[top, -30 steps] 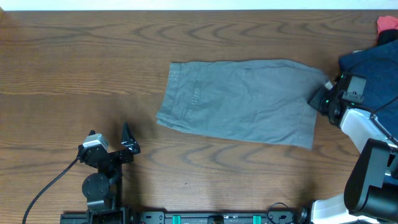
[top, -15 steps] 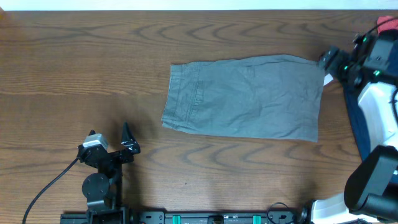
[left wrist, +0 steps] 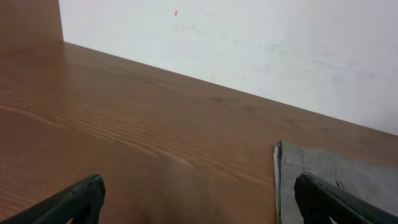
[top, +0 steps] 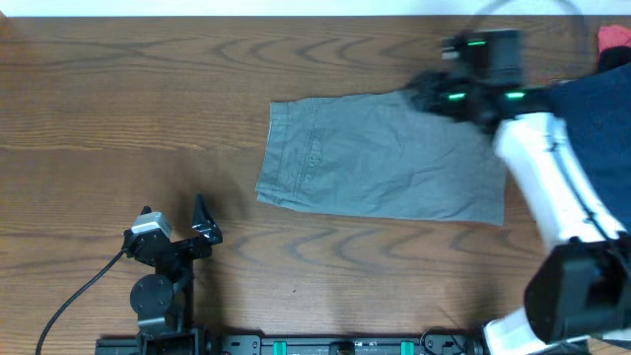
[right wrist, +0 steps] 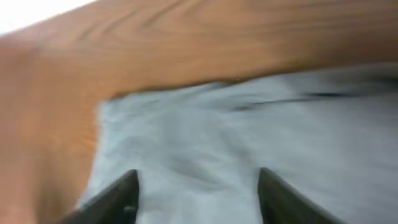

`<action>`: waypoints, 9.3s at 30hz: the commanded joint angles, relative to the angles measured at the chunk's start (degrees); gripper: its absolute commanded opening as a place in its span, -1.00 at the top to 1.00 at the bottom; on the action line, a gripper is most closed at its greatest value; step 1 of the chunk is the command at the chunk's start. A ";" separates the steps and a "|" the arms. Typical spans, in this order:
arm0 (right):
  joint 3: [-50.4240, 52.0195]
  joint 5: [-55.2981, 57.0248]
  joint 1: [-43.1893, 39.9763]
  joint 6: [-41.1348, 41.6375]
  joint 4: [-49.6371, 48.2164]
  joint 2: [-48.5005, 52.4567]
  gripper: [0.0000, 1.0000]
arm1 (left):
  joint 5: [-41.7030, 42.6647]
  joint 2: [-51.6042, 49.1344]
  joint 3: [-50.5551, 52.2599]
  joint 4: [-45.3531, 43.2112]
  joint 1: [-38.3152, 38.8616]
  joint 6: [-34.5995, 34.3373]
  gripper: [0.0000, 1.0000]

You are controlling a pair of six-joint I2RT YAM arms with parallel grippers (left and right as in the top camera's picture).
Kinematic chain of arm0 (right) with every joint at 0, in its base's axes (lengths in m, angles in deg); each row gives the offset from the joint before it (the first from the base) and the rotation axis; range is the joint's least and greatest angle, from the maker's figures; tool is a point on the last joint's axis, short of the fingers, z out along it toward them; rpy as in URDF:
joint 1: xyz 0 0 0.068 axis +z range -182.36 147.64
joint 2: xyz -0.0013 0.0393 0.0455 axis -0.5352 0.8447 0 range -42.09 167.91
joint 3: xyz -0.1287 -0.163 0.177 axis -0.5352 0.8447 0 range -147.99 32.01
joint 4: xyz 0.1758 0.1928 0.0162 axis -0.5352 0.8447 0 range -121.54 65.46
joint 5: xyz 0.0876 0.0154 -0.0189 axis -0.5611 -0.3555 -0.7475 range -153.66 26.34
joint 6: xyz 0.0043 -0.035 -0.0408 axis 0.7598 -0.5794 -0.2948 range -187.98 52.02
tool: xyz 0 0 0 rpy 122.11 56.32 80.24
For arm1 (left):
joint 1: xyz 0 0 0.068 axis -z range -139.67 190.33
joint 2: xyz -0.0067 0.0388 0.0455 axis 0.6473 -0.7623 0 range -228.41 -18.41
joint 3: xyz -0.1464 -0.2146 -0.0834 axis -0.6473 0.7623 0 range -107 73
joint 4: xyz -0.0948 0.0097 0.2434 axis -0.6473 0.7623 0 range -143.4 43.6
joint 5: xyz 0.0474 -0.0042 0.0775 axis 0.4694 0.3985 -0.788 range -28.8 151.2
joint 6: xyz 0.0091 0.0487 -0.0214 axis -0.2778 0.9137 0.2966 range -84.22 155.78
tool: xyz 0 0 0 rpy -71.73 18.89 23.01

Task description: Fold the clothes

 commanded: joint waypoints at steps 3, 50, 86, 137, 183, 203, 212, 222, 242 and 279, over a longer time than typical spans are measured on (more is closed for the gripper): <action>-0.48 7.17 14.27 6.86 -3.39 7.74 0.80 | -0.50 0.35 0.98 2.05 -0.28 0.74 -0.96; -0.55 -6.29 34.62 17.40 -5.11 20.90 0.98 | -0.50 0.35 0.98 2.05 -0.28 0.74 -0.96; -0.55 38.82 -20.72 9.18 29.35 -2.97 -0.98 | -0.52 0.35 0.98 2.05 -0.28 0.74 -0.96; -0.52 36.02 -27.69 9.20 29.77 -2.97 -0.98 | 18.75 -39.56 -42.60 25.51 -0.28 -0.98 -0.96; -0.52 36.02 -27.69 9.20 29.77 -2.97 -0.99 | 31.26 -112.26 -64.19 38.25 8.94 4.90 -0.96; -0.52 36.02 -27.67 9.20 29.77 -2.97 -0.98 | 30.40 -114.31 -64.46 41.05 8.92 5.03 0.88; -0.52 36.02 -27.63 9.20 29.77 -2.97 -0.98 | 13.14 -106.09 -69.99 52.13 6.54 -4.44 0.88; -0.52 36.02 -27.58 9.20 29.77 -2.97 -0.98 | 6.64 -97.46 -87.12 72.61 5.95 -4.15 0.88; -0.52 36.02 -27.58 9.20 29.77 -2.97 -0.99 | 8.85 -97.61 -106.90 74.51 27.76 -9.46 0.87; -0.52 36.02 -27.58 9.20 29.77 -2.97 -0.98 | 8.87 -119.01 -105.90 49.66 48.74 -15.21 -0.47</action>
